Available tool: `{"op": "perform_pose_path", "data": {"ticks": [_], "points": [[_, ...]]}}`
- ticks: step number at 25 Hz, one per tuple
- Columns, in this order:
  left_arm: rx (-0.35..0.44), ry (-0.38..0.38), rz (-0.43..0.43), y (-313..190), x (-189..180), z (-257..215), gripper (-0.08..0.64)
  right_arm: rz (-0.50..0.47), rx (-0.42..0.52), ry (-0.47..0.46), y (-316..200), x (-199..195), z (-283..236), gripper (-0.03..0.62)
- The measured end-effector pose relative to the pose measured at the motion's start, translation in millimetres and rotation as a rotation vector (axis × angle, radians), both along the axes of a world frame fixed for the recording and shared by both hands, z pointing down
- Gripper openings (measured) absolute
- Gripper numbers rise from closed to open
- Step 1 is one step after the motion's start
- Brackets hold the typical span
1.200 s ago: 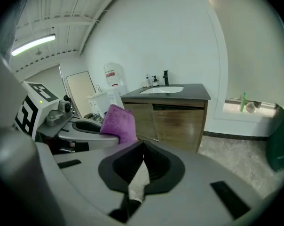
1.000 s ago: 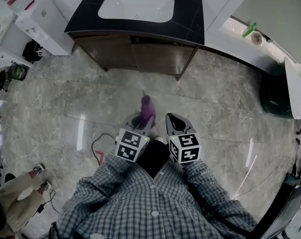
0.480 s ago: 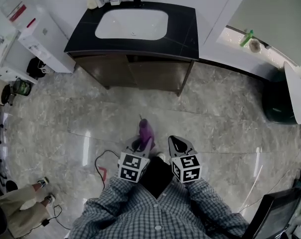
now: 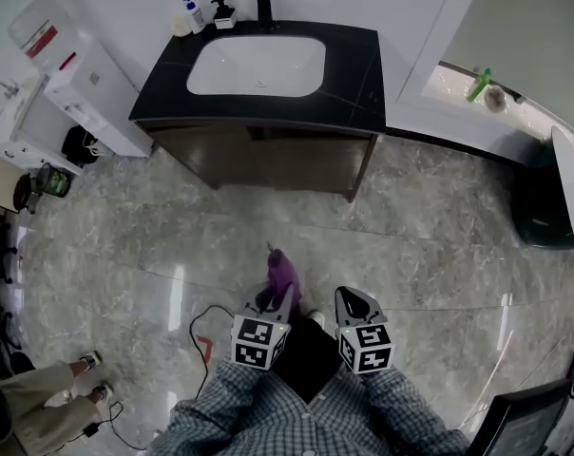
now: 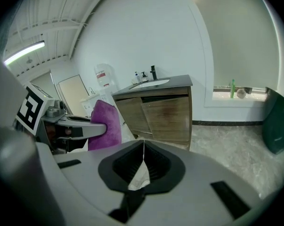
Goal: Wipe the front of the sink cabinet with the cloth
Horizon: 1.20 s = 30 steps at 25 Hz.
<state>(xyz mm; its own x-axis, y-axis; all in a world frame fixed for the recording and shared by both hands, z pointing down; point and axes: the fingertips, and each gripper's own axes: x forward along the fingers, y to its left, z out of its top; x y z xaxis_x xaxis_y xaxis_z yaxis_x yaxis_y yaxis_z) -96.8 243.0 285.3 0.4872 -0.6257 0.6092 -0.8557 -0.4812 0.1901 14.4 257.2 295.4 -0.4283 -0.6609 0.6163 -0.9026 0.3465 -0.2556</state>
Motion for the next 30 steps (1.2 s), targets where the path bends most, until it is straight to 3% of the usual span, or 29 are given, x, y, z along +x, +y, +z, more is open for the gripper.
{"op": "perform_pose_path", "data": {"ticks": [9, 22, 30], "points": [[-0.032, 0.003, 0.008, -67, -9, 17, 0.054, 0.066, -0.022, -0.005, -62, 6, 11, 0.018], [-0.034, -0.011, 0.034, -194, -57, 55, 0.054, 0.066, -0.031, 0.018, -178, -38, 35, 0.018], [-0.057, -0.005, -0.014, -228, -85, 98, 0.054, 0.045, -0.076, 0.003, -199, -60, 80, 0.018]]}}
